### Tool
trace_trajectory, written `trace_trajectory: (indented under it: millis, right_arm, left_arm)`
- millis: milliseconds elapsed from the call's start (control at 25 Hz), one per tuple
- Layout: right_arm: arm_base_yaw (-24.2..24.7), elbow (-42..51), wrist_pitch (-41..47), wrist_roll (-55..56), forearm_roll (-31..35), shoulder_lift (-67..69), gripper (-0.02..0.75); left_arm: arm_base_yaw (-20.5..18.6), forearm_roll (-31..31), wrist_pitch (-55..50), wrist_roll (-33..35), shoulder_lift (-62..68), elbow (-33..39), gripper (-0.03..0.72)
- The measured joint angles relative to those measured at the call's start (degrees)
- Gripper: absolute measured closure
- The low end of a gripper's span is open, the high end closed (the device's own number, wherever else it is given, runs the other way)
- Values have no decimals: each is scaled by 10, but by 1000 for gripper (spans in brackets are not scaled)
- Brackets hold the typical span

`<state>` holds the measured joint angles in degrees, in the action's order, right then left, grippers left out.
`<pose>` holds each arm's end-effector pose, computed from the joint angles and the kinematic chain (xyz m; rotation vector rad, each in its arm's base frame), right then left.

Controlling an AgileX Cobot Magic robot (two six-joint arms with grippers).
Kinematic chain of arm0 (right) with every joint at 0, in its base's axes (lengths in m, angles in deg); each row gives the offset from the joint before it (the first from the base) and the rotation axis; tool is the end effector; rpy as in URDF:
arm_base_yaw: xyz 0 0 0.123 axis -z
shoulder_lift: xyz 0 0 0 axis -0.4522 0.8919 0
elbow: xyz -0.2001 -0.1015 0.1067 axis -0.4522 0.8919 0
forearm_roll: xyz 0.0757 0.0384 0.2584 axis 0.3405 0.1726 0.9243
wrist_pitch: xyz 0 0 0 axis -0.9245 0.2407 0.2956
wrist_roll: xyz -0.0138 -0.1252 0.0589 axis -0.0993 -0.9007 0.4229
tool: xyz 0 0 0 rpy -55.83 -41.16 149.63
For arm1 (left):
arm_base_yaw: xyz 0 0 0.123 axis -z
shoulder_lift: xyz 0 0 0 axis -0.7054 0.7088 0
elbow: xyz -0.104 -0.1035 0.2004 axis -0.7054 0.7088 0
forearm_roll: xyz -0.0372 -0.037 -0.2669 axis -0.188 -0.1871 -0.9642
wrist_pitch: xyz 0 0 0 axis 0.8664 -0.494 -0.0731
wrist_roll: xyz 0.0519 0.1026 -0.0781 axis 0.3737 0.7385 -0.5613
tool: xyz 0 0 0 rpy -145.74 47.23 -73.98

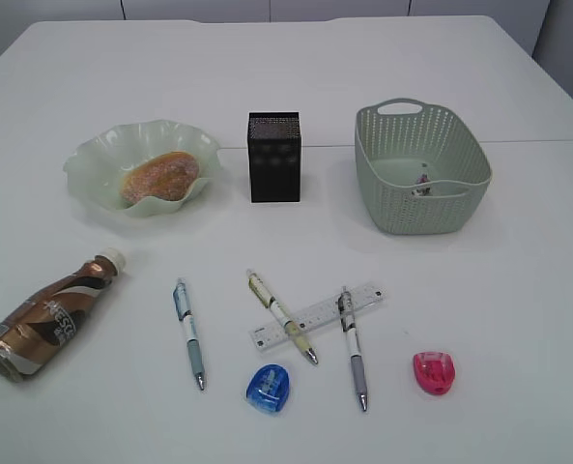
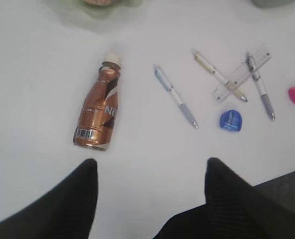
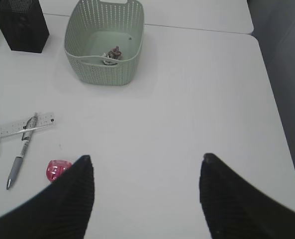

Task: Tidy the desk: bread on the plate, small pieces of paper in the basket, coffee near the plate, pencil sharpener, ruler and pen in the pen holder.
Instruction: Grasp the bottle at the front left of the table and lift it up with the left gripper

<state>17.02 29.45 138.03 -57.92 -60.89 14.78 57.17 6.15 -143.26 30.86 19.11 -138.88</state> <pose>0.1638 0.0070 0.3286 -0.1151 2.1877 -0.0767 0.2464 -0.0770 0.3309 0.2337 2.5862 -0.3206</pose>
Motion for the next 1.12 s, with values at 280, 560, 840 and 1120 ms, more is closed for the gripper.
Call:
trace_trajectory:
  millis: [280,560,840,1120]
  right_arm:
    - [0,6,11,27,9,-2,219]
    - [0,6,51,63,11,-2,219]
    - [0,6,60,67,11,-2,219]
    - [0,6,64,68,11,-2,219]
  left_arm:
    - [14,28,12,29,163,-1,186]
    - [64,106,17,33,318,-67,185]
    - [66,153,26,33,424,-110,184]
    - [66,173,29,34,500,-112,182]
